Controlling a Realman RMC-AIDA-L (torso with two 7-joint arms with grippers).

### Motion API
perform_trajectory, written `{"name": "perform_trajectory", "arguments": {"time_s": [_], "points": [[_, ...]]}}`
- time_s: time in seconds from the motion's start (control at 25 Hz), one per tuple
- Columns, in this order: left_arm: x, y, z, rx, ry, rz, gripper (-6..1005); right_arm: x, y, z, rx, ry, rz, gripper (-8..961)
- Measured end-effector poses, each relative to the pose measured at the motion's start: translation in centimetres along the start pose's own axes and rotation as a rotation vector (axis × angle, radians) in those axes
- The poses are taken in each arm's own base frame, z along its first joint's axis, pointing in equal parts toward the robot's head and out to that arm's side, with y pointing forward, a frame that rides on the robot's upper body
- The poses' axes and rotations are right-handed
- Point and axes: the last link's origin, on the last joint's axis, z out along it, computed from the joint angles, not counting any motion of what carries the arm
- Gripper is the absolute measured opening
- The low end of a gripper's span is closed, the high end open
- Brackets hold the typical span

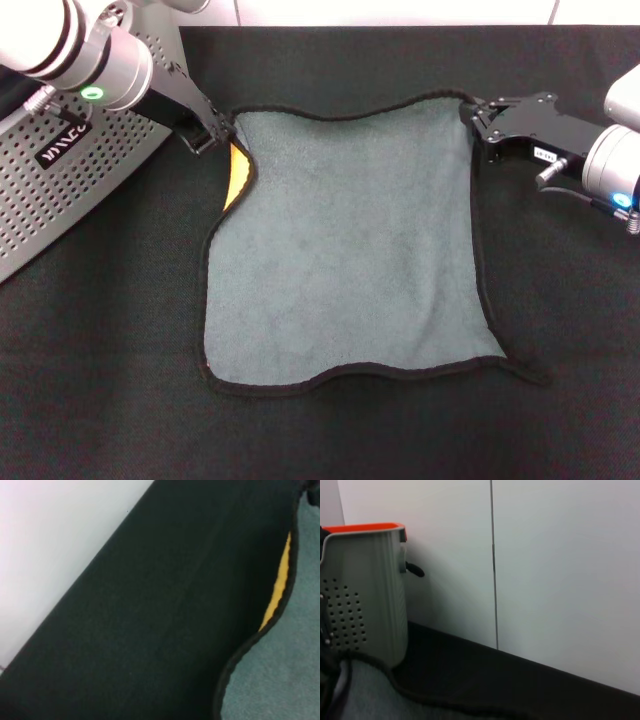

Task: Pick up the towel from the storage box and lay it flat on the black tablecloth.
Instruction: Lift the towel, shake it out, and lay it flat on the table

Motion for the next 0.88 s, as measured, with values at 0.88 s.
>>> {"name": "perform_trajectory", "arguments": {"time_s": [0.88], "points": [[-0.8, -0.4, -0.4, 0.039, 0.01, -0.065, 48, -0.1, 0.9, 0.6, -0.039, 0.019, -0.035, 132]]}}
